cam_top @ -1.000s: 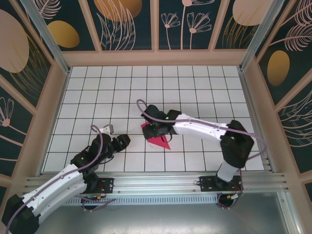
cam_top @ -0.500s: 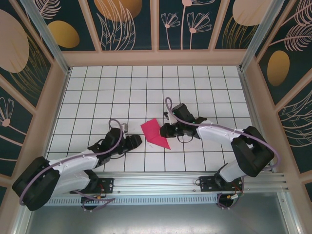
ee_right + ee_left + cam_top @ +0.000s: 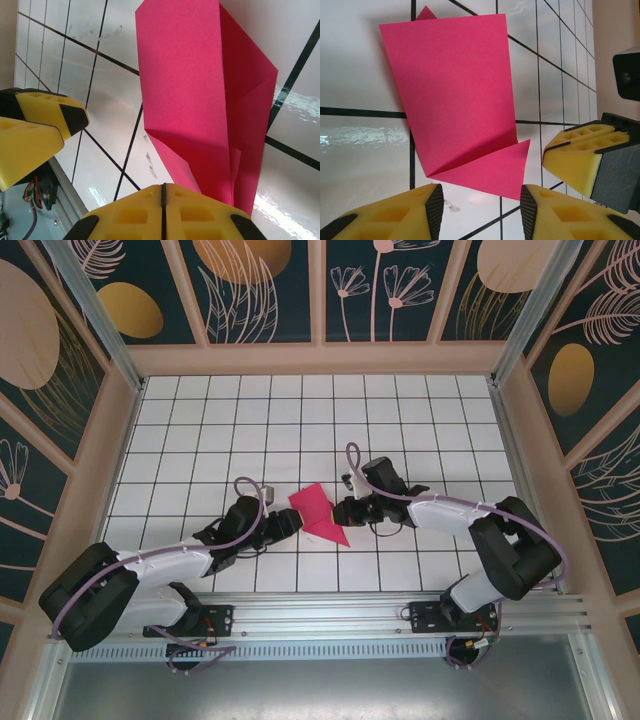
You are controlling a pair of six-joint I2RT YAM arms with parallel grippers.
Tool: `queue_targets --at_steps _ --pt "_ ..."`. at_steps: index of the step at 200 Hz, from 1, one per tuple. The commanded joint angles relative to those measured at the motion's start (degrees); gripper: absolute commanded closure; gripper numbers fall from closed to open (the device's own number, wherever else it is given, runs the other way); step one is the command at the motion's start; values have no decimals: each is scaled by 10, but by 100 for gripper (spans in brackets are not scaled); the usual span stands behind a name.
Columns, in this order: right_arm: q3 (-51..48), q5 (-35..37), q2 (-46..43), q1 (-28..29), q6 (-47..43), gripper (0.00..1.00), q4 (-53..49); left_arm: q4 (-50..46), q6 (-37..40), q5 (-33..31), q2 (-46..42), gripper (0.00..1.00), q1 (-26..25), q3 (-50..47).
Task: Fold a paper plane with a square sheet of paper (pick it up from the middle)
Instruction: Fold the wing for the fifth time at the center of the table.
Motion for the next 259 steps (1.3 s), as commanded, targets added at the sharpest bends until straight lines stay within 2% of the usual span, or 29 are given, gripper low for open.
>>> queue_targets --at_steps 1,143,259 --pt "-5 -19 -2 1 -18 91 17 30 -11 -7 -3 53 -6 -11" --pt "-5 -5 71 -27 -24 90 41 59 -15 13 50 51 -8 -7" --pt "-28 5 124 -51 -8 90 67 88 -57 14 154 47 -16 38"
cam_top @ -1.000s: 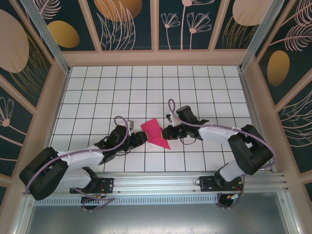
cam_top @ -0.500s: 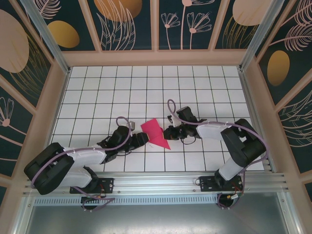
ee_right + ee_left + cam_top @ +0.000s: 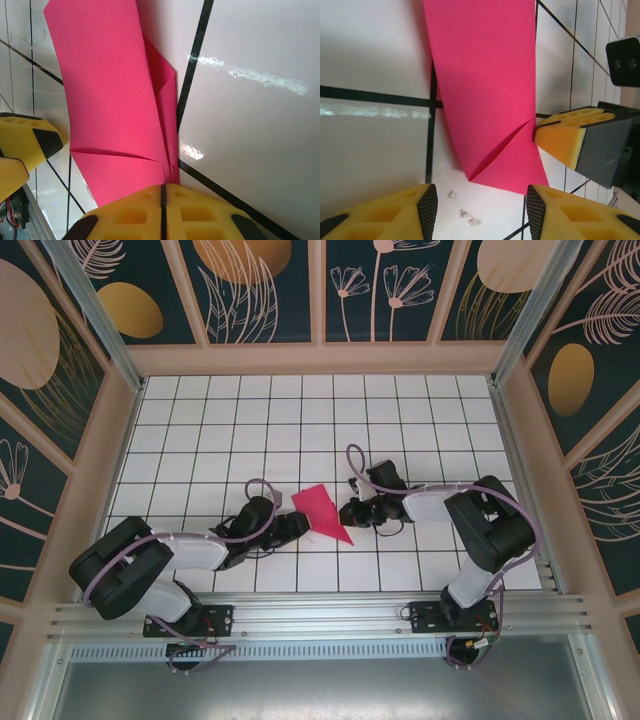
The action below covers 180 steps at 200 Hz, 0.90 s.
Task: Fold a paper plane with a square sheet of paper (pick it up from the middle)
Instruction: Fold the wing for the fifth time at the center of the table.
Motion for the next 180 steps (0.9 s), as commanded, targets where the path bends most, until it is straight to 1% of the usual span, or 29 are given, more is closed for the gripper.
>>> queue_targets --at_steps 1,71,92,103,111,134,154,161,173,180 --pt "-16 15 21 -3 2 90 10 27 -24 0 27 47 -6 20" --pt "-24 8 21 -3 3 90 18 129 -78 15 97 50 -8 15" --pt "-27 6 17 -3 2 90 22 159 -88 19 111 52 -8 17" --pt "-27 3 14 -3 0 90 23 170 -90 22 118 57 -10 20" --pt "-27 2 11 -3 -3 89 23 179 -92 26 124 58 -10 22" --pt "-22 11 1 -3 -9 89 12 198 -98 32 126 58 -9 19" --pt "-16 16 -2 -3 -11 88 2 201 -98 24 117 59 -10 11" --pt "-17 15 -4 -3 -11 88 3 203 -100 21 115 62 -10 8" --pt "-18 15 -6 -3 -11 87 5 209 -100 22 115 71 -9 9" --pt "-18 15 -8 -3 -13 87 6 215 -100 23 115 74 -10 11"
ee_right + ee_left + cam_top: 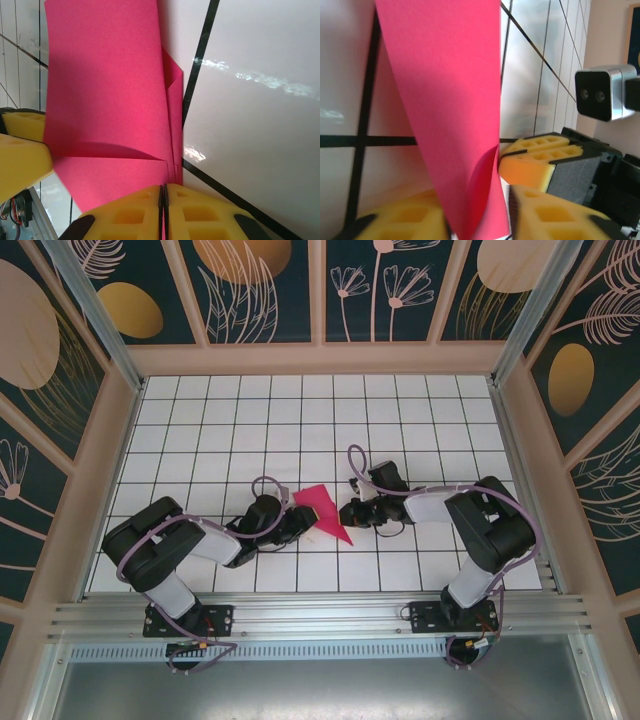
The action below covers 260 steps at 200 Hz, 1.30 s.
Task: Fold a paper plane with a square sheet of paper (pick it up from the middle)
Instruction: Fold the wing for the fifth time at the center of the table.
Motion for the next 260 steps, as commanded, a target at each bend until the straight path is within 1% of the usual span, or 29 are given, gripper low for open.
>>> queue_targets --at_steps 1,20,38,50,58,78,90,111,128,140,149,157,182,202,221,248,260 --pt "-7 25 -4 1 -13 87 -14 40 -7 7 4 74 -4 -1" --pt "-6 31 -17 1 -22 85 -14 37 -7 5 3 80 -4 1" --pt "-3 46 -41 0 -36 80 -20 29 -8 5 3 86 -4 5" --pt "-1 75 -61 4 -46 77 -28 27 -12 8 2 90 -4 4" --pt "-5 100 -76 8 -51 74 -29 25 -16 8 1 92 -4 4" --pt "-24 163 -123 28 -59 67 -13 7 -17 8 -3 92 -4 6" --pt "-46 205 -154 51 -74 65 16 -2 -18 11 -7 93 -4 7" --pt "-79 306 -198 105 -109 64 57 -30 -13 9 -18 93 -4 12" --pt "-98 361 -211 156 -176 61 83 -54 -7 12 -23 93 -4 22" --pt "-98 429 -213 197 -234 61 78 -63 -4 14 -26 93 -4 25" --pt "-96 463 -214 214 -262 61 71 -71 -3 12 -27 93 -4 30" --pt "-97 456 -219 214 -277 61 76 -78 0 11 -28 93 -3 32" --pt "-111 438 -228 243 -352 59 106 -78 -2 11 -27 93 -3 36" --pt "-95 448 -205 252 -377 59 81 -78 -4 13 -25 93 -1 40" --pt "-82 452 -175 261 -396 58 80 -79 -5 20 -20 93 2 44" --pt "-69 481 -138 277 -412 58 84 -71 -7 32 -18 95 9 43" --pt "-66 508 -123 281 -417 58 96 -74 -5 33 -19 95 11 44"
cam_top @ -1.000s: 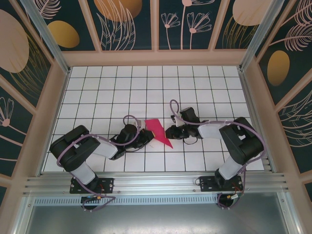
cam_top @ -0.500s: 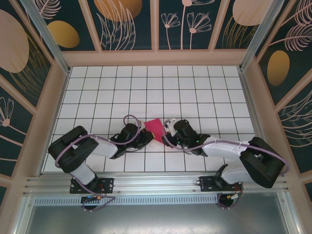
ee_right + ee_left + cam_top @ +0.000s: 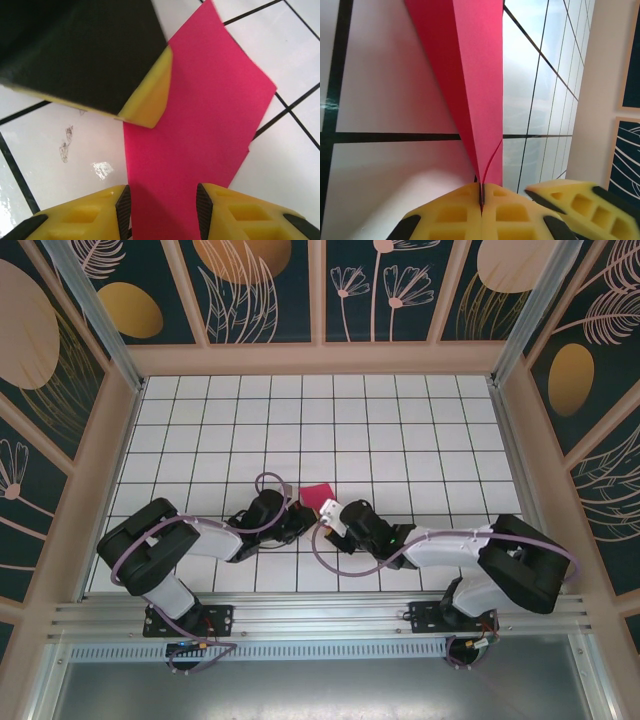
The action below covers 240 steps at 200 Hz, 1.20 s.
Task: Fold a paper plane with a square sheet of paper (pick it up from the middle)
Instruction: Fold the wing for the fifth time at the center of the table.
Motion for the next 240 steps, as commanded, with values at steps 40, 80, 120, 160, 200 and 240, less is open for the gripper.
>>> queue_targets --at_steps 40,80,120,160,200,240 --pt "28 107 62 22 -47 60 54 -4 2 16 1 95 6 11" --pt "7 120 35 45 -46 58 59 -11 4 13 -3 95 8 11" --pt "-16 62 -53 46 4 41 29 -21 8 10 -5 95 8 14" --pt "-2 83 -11 49 -2 41 22 -25 10 12 -8 96 9 18" --pt "16 128 52 50 -14 42 61 -30 13 16 -8 96 9 21" --pt "23 165 88 50 -26 51 92 -28 12 17 -8 96 9 20"
